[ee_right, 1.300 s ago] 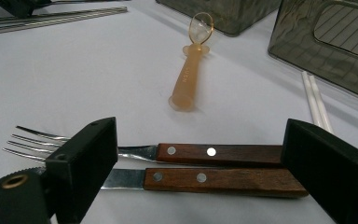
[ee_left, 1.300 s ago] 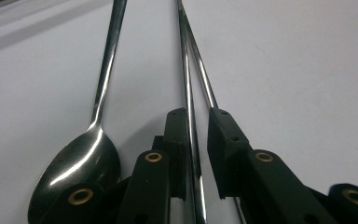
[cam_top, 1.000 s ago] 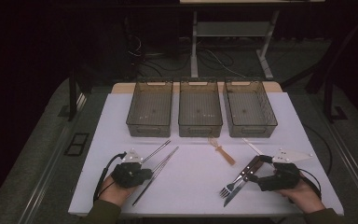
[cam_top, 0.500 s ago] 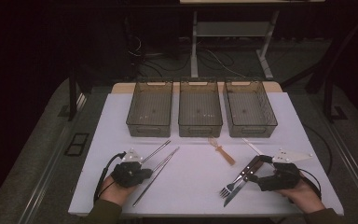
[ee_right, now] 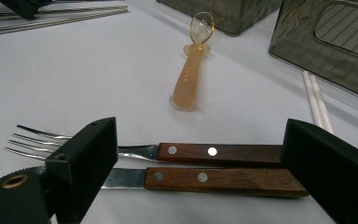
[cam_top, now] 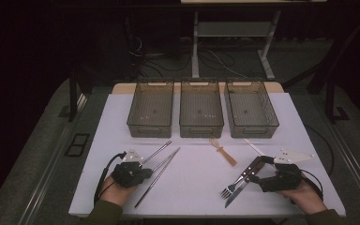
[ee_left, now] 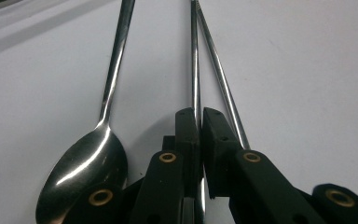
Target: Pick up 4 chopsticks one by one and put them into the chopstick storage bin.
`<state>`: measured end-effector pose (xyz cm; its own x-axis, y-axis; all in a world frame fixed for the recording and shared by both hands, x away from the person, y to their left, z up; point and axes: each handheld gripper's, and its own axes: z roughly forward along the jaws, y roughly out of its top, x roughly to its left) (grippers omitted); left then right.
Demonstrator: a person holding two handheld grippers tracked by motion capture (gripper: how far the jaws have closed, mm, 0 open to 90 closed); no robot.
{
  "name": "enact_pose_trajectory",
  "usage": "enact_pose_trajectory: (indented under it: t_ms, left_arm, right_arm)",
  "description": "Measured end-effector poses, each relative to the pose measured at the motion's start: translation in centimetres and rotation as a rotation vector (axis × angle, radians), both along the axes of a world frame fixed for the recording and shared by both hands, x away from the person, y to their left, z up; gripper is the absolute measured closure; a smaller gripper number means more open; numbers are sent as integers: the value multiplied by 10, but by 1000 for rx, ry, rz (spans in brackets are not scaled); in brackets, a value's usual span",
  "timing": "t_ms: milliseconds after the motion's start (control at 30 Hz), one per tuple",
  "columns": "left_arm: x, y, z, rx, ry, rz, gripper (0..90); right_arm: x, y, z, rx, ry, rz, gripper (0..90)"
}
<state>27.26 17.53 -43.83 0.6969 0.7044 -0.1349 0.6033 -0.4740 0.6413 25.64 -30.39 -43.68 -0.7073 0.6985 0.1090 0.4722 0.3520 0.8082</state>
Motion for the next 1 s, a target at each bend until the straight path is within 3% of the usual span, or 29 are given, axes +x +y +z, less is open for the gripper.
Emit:
enact_pose_trajectory:
  t_ms: [167, 500, 733, 1000]
  left_arm:
    - [0, 1, 3, -3, -12, 1, 849]
    - [2, 6, 10, -26, -32, -14, 848]
    - [4, 9, 15, -46, -43, -18, 848]
    - [10, 8, 19, -65, -48, -23, 849]
  right_arm:
    - [0, 0, 0, 2, -1, 2, 108]
    - [0, 5, -1, 55, -1, 8, 107]
    - [0, 15, -3, 59, -6, 10, 107]
    - [3, 13, -5, 48, -8, -19, 106]
